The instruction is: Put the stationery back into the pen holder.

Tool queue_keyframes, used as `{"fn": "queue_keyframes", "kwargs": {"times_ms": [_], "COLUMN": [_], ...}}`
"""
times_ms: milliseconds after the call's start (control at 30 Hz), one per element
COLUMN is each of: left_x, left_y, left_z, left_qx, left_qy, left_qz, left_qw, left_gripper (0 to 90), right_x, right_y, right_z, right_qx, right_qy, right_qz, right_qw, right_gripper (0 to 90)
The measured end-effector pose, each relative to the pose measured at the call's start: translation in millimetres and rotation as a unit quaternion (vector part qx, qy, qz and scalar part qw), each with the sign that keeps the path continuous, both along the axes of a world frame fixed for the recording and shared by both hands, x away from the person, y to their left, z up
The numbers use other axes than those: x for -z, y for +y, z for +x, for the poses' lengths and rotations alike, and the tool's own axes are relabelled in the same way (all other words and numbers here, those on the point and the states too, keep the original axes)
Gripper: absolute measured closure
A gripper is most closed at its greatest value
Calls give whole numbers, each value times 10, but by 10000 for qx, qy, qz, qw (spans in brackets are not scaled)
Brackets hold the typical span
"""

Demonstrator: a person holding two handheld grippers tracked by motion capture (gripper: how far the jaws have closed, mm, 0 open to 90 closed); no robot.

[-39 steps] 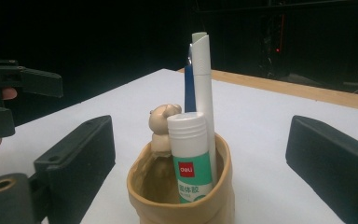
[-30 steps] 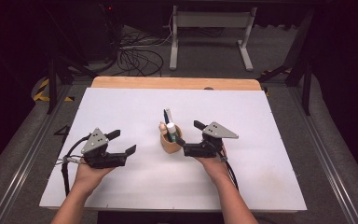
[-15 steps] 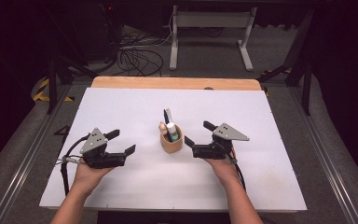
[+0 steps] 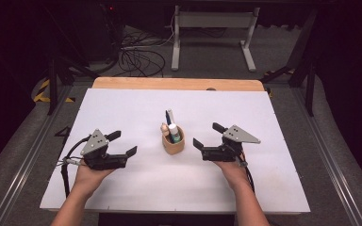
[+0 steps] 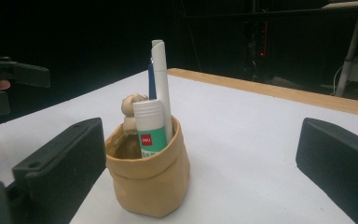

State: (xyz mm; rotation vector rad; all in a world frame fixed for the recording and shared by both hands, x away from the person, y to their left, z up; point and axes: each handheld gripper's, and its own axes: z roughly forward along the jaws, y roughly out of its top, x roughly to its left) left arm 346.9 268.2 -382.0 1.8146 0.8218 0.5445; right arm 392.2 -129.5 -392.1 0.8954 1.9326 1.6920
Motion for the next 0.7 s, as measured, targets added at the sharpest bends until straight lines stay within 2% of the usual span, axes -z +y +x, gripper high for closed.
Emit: {"fn": "queue_keyframes", "kwargs": {"times_ms": [700], "left_x": [-9], "left_y": [9], "left_z": [-8], "left_qx": [9], "left_qy": [-48], "left_qz": [-35], "left_qw": [10000], "left_gripper": [161], "right_x": [-31], "right_y": [-268], "right_z": [-69], "right_qx": [93], "right_qy": [24], "right_qz": [112], "right_qw": [9999], "right_gripper": [7]}}
